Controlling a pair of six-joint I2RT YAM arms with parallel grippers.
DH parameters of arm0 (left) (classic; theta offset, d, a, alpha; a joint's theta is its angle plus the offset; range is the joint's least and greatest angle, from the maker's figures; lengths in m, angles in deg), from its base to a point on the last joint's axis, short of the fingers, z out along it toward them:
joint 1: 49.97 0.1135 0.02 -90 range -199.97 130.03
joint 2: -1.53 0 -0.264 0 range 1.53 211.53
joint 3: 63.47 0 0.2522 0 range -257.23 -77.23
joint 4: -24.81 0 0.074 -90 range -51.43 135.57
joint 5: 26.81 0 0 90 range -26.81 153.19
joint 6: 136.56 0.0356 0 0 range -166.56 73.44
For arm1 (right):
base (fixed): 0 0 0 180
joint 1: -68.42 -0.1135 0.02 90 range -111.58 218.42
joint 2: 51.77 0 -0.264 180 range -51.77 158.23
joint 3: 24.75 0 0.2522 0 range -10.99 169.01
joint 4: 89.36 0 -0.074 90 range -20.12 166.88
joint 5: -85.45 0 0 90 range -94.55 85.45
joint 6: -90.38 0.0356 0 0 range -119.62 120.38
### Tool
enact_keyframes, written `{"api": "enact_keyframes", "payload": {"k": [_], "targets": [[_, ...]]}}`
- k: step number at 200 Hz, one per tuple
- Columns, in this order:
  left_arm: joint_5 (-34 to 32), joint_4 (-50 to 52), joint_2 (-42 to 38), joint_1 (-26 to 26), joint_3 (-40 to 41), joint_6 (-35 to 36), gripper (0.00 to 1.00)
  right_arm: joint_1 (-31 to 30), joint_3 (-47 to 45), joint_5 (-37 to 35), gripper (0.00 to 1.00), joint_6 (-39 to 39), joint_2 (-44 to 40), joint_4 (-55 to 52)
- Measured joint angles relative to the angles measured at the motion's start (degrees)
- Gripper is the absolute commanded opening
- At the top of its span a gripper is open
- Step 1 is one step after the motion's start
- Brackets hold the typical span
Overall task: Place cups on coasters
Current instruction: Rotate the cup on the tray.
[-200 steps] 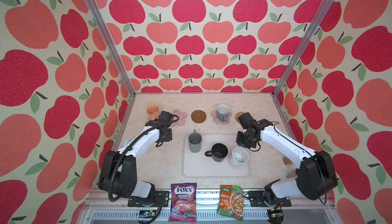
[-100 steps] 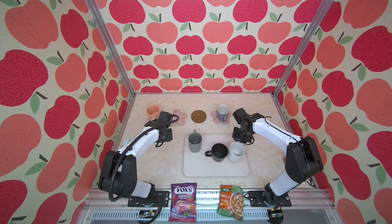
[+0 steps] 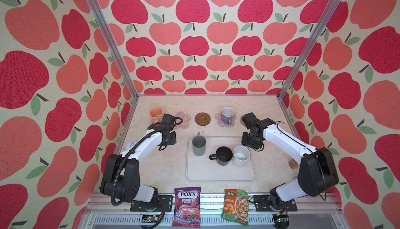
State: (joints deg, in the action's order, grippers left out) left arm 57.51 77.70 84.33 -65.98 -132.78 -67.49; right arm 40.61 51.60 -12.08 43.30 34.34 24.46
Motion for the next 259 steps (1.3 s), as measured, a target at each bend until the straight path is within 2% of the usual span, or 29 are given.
{"api": "enact_keyframes", "payload": {"k": [109,179,227,259], "targets": [[-0.2,1.8,0.0,-3.7,-1.6,0.0,0.37,2.0,-7.8,-2.5,0.50,-1.2,-7.8,-0.4],[-1.4,2.7,0.3,-5.9,-3.2,-0.2,0.37,1.9,-16.3,1.0,0.50,2.0,-15.9,-0.4],[-2.0,3.1,0.5,-7.4,-3.7,-0.4,0.37,0.7,-19.7,2.6,0.50,3.7,-18.3,-0.3],[-2.9,4.0,0.5,-8.1,-3.8,-0.6,0.37,-1.4,-19.8,0.9,0.52,3.9,-18.4,-0.9]]}}
